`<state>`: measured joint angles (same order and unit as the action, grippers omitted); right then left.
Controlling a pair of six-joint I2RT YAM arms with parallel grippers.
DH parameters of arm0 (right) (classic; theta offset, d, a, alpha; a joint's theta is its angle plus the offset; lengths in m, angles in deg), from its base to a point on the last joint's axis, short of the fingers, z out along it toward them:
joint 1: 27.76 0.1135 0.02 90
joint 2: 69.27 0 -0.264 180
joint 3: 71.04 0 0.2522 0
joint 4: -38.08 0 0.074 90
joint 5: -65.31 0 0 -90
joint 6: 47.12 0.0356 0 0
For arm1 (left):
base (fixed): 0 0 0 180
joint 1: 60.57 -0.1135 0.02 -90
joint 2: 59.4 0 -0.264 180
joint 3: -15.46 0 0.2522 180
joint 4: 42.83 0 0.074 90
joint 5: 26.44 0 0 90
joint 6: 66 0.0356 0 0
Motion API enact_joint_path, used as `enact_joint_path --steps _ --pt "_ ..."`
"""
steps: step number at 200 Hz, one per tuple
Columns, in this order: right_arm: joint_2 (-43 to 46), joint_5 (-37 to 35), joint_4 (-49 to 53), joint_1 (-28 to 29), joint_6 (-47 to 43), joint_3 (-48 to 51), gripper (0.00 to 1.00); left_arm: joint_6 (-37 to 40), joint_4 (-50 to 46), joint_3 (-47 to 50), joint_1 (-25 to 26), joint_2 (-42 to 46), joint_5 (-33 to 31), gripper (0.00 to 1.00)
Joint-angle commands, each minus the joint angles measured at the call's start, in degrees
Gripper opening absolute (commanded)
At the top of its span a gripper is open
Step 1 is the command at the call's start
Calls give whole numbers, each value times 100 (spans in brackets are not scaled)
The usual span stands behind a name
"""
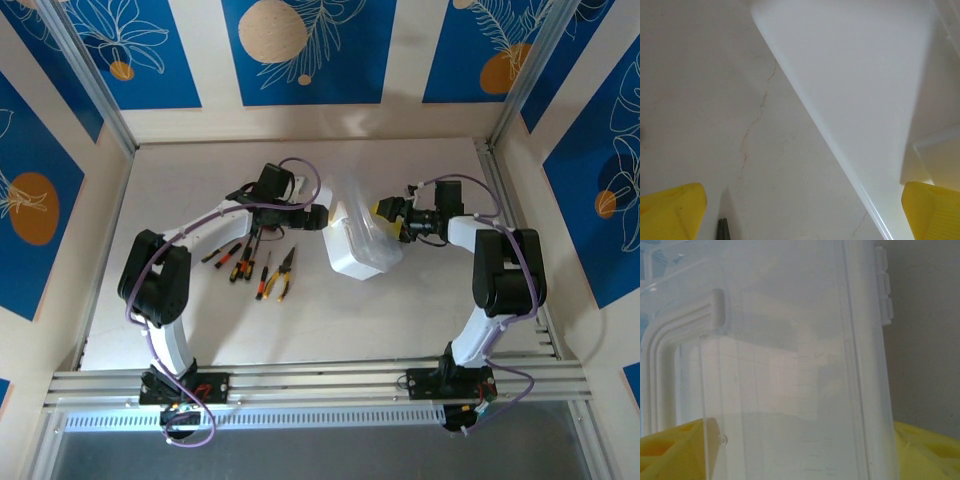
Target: Pack the tool kit
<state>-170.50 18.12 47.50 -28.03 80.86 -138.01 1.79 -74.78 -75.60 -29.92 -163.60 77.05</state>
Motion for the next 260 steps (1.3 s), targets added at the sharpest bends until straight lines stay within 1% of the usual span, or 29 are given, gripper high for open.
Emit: enact_joint_path --steps 1,25,97,123,127,153,174,190,217,244,260 --pt "-295 -88 -173 -32 359 241 86 16 -12 -137 39 218 23 100" --pt "-327 -125 -157 -91 319 267 91 16 -30 -137 44 235 14 100" --pt "32 -294 538 -140 -69 -12 94 -7 -16 -153 45 220 50 100" --pt "242 -481 1022 -147 -300 -222 98 7 -36 -149 43 259 47 100" --pt "275 -519 1107 -153 -342 -260 100 7 -41 -154 41 268 38 100" --pt "576 -792 1640 -157 -616 -523 99 7 -134 -211 39 305 47 100" --pt "732 -975 2293 -160 -933 -911 99 56 -294 -311 37 354 44 100" --pt "845 -1098 2628 -157 -1124 -1138 99 94 -346 -406 37 423 173 100" --pt "980 -1077 2902 -82 -1327 -1330 100 130 -354 -620 30 520 736 100" --pt "1018 -1351 3104 194 -1467 -1369 94 -96 -459 -877 54 587 1154 100" --pt "1012 -1442 3042 370 -1418 -1326 89 -427 -418 -965 54 611 1353 100"
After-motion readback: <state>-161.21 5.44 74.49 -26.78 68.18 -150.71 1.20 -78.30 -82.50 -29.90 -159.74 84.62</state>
